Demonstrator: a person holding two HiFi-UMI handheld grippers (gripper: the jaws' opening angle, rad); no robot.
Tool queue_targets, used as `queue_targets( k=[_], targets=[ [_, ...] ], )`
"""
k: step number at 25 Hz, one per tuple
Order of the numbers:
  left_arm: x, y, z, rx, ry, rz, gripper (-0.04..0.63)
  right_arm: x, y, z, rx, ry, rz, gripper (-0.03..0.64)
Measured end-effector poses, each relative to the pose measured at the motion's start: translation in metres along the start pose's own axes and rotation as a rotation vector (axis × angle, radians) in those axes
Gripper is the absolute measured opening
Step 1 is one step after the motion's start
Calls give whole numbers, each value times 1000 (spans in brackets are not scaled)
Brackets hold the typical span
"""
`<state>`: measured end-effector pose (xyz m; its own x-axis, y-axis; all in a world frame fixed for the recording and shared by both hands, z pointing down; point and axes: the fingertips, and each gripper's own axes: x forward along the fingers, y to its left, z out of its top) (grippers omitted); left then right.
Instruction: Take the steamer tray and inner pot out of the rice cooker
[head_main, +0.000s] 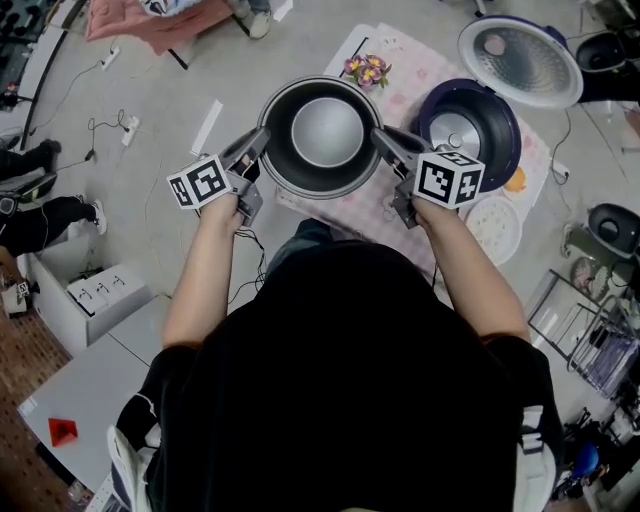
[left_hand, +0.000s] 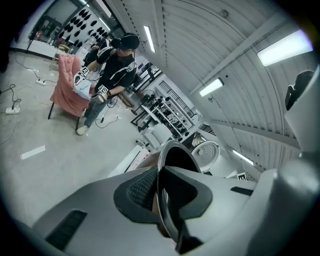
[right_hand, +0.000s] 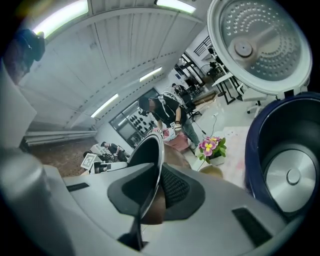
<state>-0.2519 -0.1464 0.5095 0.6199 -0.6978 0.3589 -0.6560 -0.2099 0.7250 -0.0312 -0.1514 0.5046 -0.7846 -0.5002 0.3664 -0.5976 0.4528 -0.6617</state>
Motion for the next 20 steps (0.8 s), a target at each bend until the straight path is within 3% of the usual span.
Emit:
queue_targets(
  k=[12,20],
  targets=[
    [-1,42,-75,-79,113,60,52,5,-33,-76,91,120,-33,46],
    [17,54,-113,-98,198,67,52,-1,-63,-103,125,154,-86,41]
  ],
)
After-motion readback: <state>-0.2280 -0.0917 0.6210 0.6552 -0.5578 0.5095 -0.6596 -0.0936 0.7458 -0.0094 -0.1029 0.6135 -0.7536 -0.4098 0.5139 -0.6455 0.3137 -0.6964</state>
